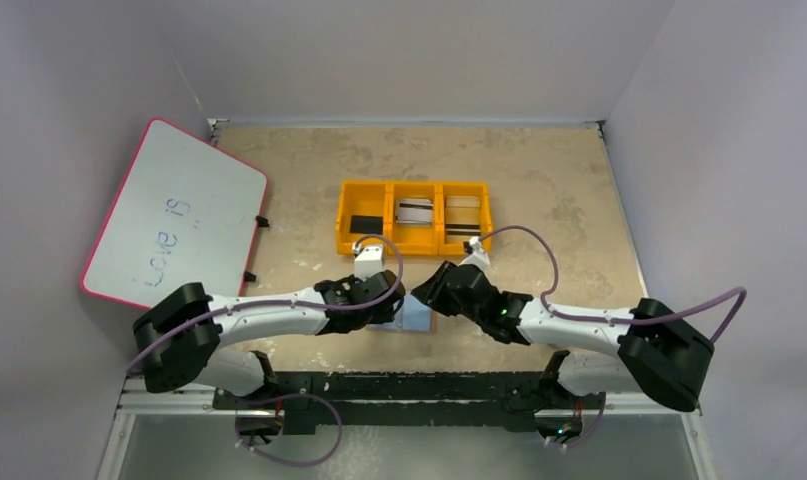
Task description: Take the credit cards out of the card holder
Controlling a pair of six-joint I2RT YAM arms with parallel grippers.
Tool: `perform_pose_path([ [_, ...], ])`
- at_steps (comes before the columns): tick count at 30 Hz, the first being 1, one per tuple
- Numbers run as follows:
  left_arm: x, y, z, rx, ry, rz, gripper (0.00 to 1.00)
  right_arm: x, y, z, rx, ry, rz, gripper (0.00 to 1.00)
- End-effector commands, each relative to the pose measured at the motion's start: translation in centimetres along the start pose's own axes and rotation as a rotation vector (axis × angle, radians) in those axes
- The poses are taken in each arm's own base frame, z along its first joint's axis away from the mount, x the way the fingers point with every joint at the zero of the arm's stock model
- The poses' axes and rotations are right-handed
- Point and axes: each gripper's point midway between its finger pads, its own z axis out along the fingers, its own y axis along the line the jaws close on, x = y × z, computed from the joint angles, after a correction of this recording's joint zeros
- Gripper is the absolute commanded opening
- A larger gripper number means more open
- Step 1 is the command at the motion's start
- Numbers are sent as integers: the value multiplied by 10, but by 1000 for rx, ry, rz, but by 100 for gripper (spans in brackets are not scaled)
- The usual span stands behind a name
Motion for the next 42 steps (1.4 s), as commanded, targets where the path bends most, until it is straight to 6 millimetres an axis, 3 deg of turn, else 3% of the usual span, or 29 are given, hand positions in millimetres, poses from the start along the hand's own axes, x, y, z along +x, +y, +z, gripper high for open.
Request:
perform_pose_path([
  [1,-7,-4,2,-13,-32,-23,41,-5,-14,-3,49,-40,-5,35],
  [14,6,-5,13,-21,11,-1,41,4,-22,7,93,-7,-36,36],
  [22,16,-28,14,87,66,-9,41,15,-41,16,182,36,-39,37],
  [28,18,-56,12,225,86,-43,41,23,-44,20,173,56,-19,31],
  [42,-10,-85,-4,327,23,-76,41,27,-42,13,148,87,-19,29],
])
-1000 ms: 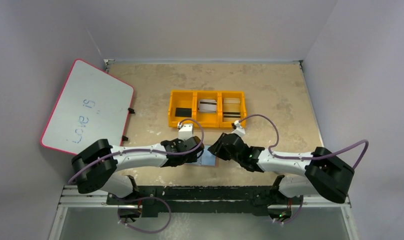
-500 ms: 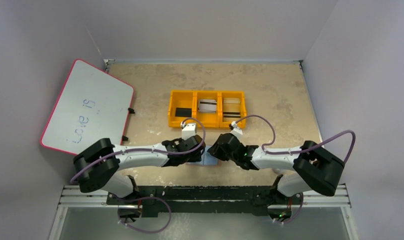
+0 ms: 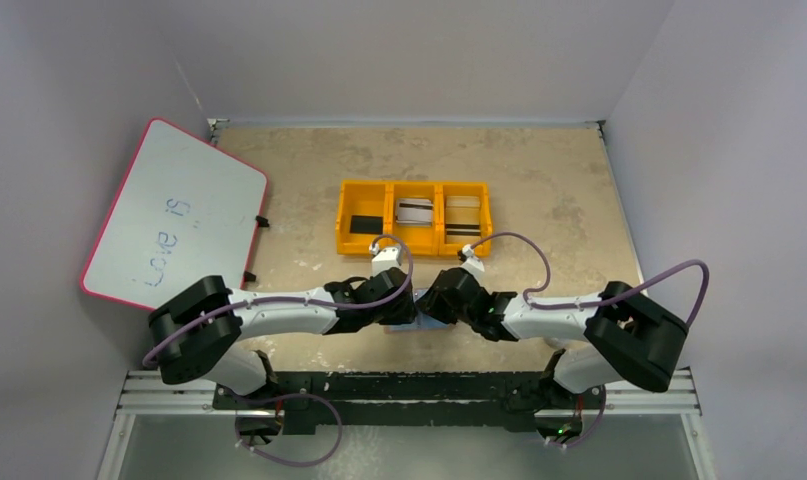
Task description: Take the credit cards out of the card holder
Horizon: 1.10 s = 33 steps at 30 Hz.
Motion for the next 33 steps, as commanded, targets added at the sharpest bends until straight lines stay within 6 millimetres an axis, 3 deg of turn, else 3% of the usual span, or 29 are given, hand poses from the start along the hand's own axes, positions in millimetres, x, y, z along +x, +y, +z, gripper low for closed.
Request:
perform_pose_path([
  [1,-22,-34,-8,109,-61,-25,41,3,-4,-5,10,14,-11,29],
  [7,-33,-15,-15,30,-130,-68,41,-2,10,-12,-58,2,-74,38],
  [13,-68,35,-56,-173,-313,-100,41,-9,23,-13,-53,-14,-243,44],
  [18,-81,61,-82,-241,-407,-136,44,-1,31,-13,47,-34,-383,55],
  [21,-79,75,-85,-286,-415,-137,45,2,38,-10,127,-64,-442,60],
  [30,-51,100,-74,-315,-370,-195,46,12,9,1,371,-84,-555,62],
  [33,-50,104,-75,-311,-380,-211,47,13,22,3,350,-91,-555,63],
])
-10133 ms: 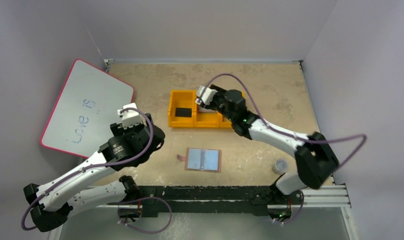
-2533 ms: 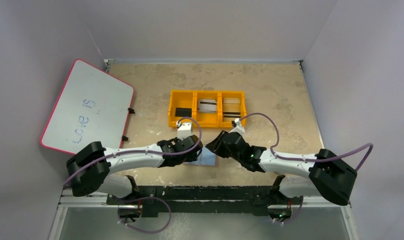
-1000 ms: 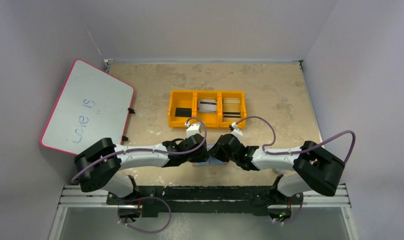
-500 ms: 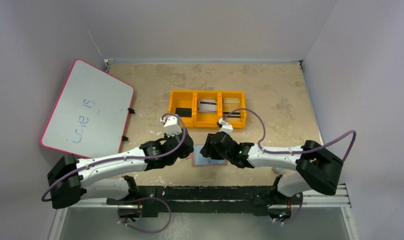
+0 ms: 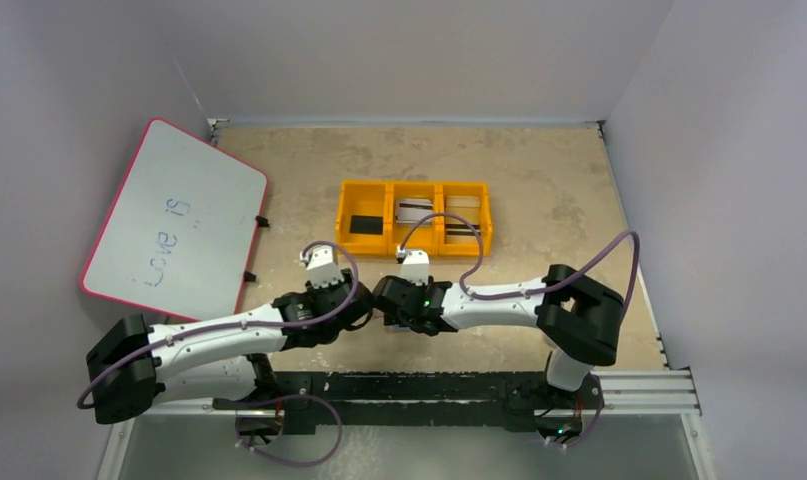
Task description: Take the credit cards out of the card holder
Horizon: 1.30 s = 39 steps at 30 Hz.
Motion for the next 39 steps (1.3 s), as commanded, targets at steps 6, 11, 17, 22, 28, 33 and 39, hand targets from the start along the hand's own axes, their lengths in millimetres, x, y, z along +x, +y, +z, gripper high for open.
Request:
perform_pose_path([
  [6,-8,7,0,1,-33,-52,49,6,-14,8,127,11,-59,60],
  [11,-6,8,2,4,-28,-60,50,9,-8,1,69,30,-7,50],
  [17,-2,4,3,30,-13,-63,50,7,-3,-7,-27,16,53,33],
  [22,0,0,4,38,-2,-52,50,8,-8,-7,-20,18,75,41],
  [28,1,-4,4,42,4,-49,49,5,-6,-7,-20,13,69,51],
  [33,2,-5,5,46,8,-51,50,5,-20,-5,48,-2,42,51],
  [39,2,-6,5,46,9,-49,49,11,-33,2,128,7,-25,49],
])
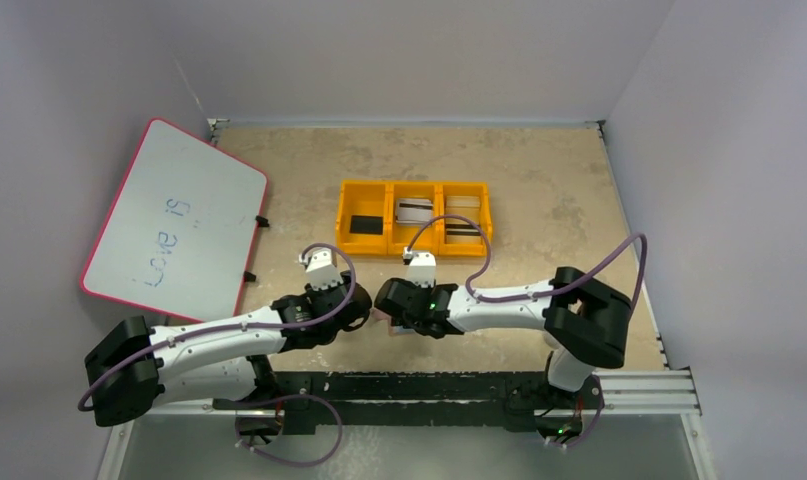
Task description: Take the credit cards out of the card holder
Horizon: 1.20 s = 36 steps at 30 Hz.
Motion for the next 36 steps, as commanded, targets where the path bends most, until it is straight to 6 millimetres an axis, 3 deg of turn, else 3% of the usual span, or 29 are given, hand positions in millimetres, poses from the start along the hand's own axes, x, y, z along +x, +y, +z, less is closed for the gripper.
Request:
perform_pose_path([
  [1,-8,-11,-1,27,-18,-20,50,8,-28,8,130,13,-71,48],
  [6,-10,-11,-1,24,-22,-16,49,14,-34,13,169,28,-88,38],
  [11,-9,-11,-1,20,-22,-8,49,11,-23,5,101,34,-45,27],
  [18,-10,-13,-1,22,-20,-2,49,-7,-25,-11,71,-29,84,16],
  [28,-15,-24,-5,46,-17,10,49,-26,-63,-13,-33,-29,368,24],
  [36,-10,-29,-2,47,1,24,49,-10,-110,-25,30,-46,526,38],
])
